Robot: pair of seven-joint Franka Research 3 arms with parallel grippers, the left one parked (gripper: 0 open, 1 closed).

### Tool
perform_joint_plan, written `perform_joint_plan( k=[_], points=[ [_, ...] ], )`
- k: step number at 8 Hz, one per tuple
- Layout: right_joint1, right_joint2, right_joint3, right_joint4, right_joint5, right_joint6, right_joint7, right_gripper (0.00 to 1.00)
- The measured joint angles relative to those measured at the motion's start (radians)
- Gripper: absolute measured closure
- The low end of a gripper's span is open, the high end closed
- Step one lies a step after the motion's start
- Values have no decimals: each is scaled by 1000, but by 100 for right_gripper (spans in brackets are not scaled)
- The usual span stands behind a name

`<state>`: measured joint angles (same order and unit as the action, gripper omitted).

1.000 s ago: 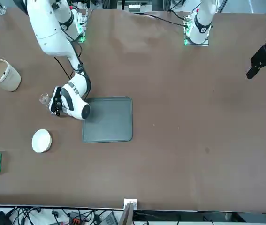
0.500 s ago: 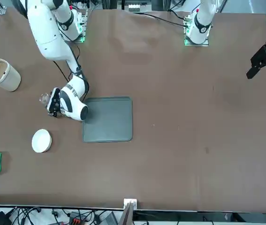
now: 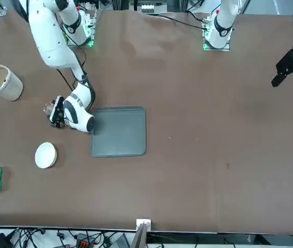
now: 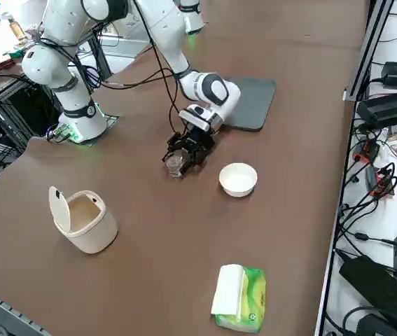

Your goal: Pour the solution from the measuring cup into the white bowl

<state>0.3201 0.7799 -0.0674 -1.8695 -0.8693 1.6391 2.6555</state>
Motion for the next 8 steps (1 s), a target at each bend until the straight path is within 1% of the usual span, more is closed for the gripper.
perform_joint_plan(
  k=[2, 5, 6, 8],
  points=[
    [3, -1, 1, 0, -4, -1, 3, 27],
    [17, -10, 4, 3, -26, -5, -24, 27],
    [24, -28, 4, 7, -34, -22, -45, 27],
    [35, -98, 6, 16, -58, -62, -105, 27]
  ],
)
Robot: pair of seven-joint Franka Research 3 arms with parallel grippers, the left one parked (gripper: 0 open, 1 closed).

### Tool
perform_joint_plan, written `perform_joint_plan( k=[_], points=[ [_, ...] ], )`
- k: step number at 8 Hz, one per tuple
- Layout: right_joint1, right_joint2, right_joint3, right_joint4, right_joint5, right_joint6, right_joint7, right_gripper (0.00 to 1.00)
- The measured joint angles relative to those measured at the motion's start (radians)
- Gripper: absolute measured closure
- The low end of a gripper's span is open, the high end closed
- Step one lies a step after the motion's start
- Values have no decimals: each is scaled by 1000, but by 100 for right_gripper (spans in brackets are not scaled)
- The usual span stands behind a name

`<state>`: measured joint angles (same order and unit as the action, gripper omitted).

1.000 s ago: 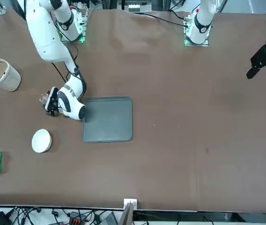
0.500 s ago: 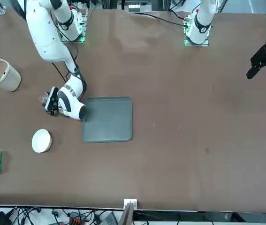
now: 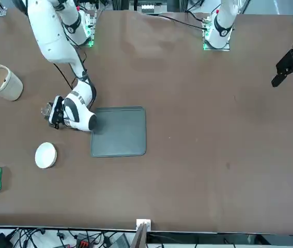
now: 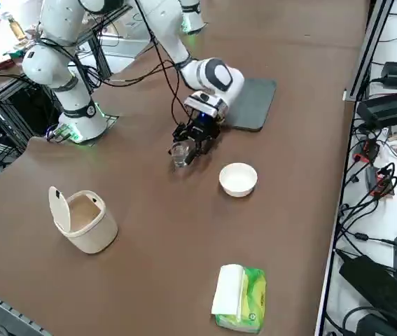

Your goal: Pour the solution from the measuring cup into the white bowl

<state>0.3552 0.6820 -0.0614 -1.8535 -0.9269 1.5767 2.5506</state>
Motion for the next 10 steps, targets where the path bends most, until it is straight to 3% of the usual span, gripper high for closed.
perform_joint_plan(
  k=[2, 5, 10],
  points=[
    [18, -47, 2, 22, -32, -21, -60, 27],
    [26, -48, 5, 83, -130, -18, -147, 27],
    [22, -45, 5, 174, -182, 152, -348, 27]
  ],
)
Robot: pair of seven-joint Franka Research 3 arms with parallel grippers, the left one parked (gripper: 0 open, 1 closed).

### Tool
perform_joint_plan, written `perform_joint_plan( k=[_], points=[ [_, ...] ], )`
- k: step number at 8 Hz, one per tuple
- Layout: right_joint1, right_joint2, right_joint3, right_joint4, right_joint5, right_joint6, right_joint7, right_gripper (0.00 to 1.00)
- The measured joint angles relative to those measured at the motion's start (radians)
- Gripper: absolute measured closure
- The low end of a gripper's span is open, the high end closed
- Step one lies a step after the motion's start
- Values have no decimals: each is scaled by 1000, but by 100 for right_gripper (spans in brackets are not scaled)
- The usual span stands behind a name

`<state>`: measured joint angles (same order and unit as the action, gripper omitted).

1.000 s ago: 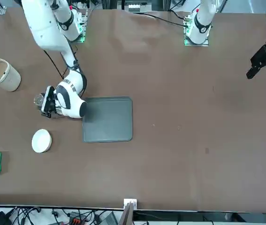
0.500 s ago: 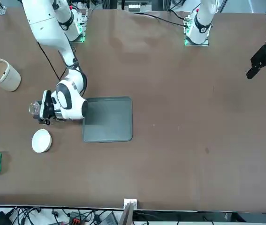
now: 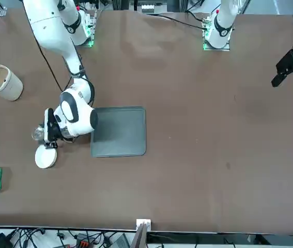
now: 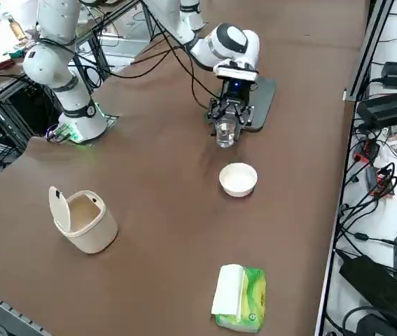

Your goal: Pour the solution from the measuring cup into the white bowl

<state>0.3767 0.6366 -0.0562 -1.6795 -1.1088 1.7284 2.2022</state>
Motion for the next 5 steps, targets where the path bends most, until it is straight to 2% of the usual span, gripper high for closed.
perform_joint_plan(
  k=[3, 5],
  points=[
    [-51, 1, -1, 23, 30, 143, -66, 27],
    [-95, 3, -1, 32, 140, 229, -151, 27]
  ],
)
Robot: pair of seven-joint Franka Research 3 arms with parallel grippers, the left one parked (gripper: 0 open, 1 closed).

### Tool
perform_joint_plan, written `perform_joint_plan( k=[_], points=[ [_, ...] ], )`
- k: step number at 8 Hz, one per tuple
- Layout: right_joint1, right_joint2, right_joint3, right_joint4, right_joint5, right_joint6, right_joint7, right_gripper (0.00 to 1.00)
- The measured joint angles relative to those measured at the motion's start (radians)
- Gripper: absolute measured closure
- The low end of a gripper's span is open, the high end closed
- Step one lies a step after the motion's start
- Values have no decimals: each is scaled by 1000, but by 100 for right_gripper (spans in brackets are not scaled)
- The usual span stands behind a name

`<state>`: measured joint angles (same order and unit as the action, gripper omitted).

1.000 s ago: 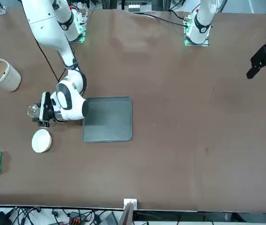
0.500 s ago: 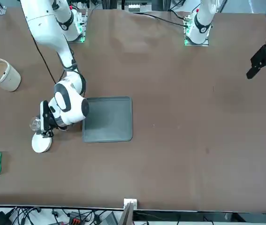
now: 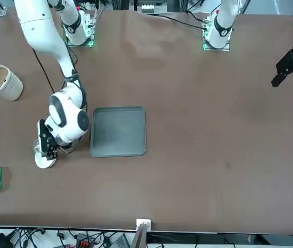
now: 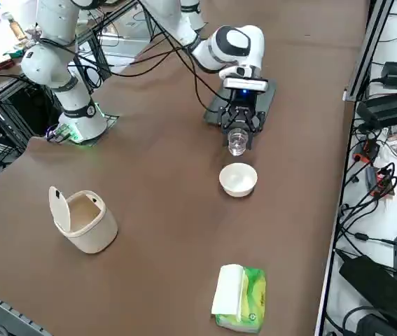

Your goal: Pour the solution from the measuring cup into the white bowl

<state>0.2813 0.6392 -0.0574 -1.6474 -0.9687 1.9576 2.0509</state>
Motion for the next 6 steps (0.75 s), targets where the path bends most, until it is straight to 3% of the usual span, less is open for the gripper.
perform_joint_plan(
  k=[6],
  points=[
    [-109, 0, -1, 44, 400, 130, -275, 27]
  ],
)
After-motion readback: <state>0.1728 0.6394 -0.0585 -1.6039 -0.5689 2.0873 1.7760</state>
